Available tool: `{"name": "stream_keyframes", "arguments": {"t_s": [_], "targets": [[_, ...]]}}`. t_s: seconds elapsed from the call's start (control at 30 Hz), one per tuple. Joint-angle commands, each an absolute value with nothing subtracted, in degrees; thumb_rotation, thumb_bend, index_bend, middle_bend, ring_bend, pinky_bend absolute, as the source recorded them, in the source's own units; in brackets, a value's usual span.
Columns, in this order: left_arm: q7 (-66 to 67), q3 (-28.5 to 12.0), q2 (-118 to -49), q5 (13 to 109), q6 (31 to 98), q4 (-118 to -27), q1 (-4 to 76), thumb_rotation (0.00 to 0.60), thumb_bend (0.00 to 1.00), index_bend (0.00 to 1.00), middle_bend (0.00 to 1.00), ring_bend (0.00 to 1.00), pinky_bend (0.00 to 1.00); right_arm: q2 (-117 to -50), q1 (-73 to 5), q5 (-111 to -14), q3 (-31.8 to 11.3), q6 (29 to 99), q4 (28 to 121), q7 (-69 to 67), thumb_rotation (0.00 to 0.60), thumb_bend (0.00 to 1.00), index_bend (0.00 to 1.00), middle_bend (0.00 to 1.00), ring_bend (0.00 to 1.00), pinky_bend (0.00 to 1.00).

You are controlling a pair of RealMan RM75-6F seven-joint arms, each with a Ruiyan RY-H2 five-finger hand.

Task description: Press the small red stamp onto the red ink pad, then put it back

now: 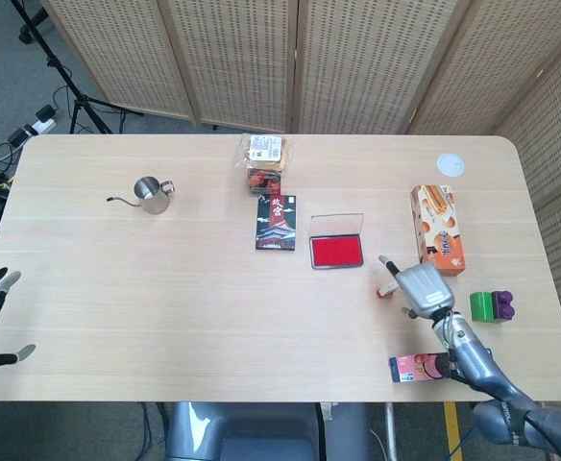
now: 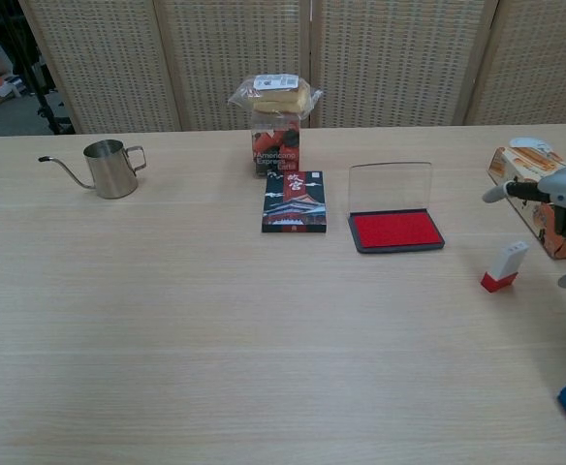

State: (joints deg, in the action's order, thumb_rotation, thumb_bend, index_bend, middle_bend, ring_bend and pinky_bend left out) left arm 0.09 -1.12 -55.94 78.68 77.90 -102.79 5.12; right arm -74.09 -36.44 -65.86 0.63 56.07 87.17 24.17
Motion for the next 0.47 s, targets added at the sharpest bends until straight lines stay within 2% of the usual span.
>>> {"name": "stream_keyframes", "arguments": {"t_s": [0.03,0.07,0.13,0.2,0.27,0.3,0.37,0.47], "targets": [[-0.81,-0.94,-55.59,79.42,78.45,-102.74,4.81,0.6,0.01,0.0,0.0,0.0,0.0,-67.3,-33.3,-66.33,1.2,59.77,94.78,23.46,0.6,0.0,0.05,0.84,0.95,1.0],[-1.36,-0.9,-55.41,79.87,78.99,-102.76,4.57,0.6,0.01,0.0,0.0,0.0,0.0,-65.15,-31.51,-68.08,1.11,63.1,97.03,21.55,0.6,0.0,0.05,0.78,0.89,0.99],[-2.29,-0.7,-55.09,80.91,79.85,-102.72,4.17,0.6,0.01,0.0,0.0,0.0,0.0,-62.07,-28.39,-72.05,1.64,67.96,99.7,17.21,0.6,0.0,0.05,0.56,0.65,0.86],[-3.12,-0.45,-54.82,82.17,80.83,-102.68,3.75,0.6,0.01,0.0,0.0,0.0,0.0,-59.56,-25.44,-75.33,2.06,72.03,100.85,12.13,0.6,0.0,0.03,0.2,0.21,0.5],[-3.84,-0.18,-54.63,83.34,81.8,-102.59,3.32,0.6,0.01,0.0,0.0,0.0,0.0,-58.55,-22.13,-77.8,1.91,77.33,100.51,7.51,0.6,0.0,0.01,0.03,0.02,0.27],[-4.1,-0.17,-54.63,83.73,82.37,-102.46,3.1,0.6,0.01,0.0,0.0,0.0,0.0,-58.64,-20.32,-79.11,1.9,80.04,99.87,4.79,0.6,0.0,0.0,0.0,0.0,0.18],[-4.12,-0.27,-54.85,84.06,83.19,-102.15,2.82,0.6,0.01,0.0,0.0,0.0,0.0,-59.57,-18.19,-80.95,1.7,83.46,98.09,1.49,0.6,0.0,0.0,0.0,0.0,0.09],[-4.23,-0.4,-55.19,84.68,84.46,-101.66,2.4,0.6,0.01,0.0,0.0,0.0,0.0,-61.99,-15.44,-83.21,1.14,88.55,94.53,-1.29,0.6,0.0,0.0,0.0,0.0,0.01]]}}
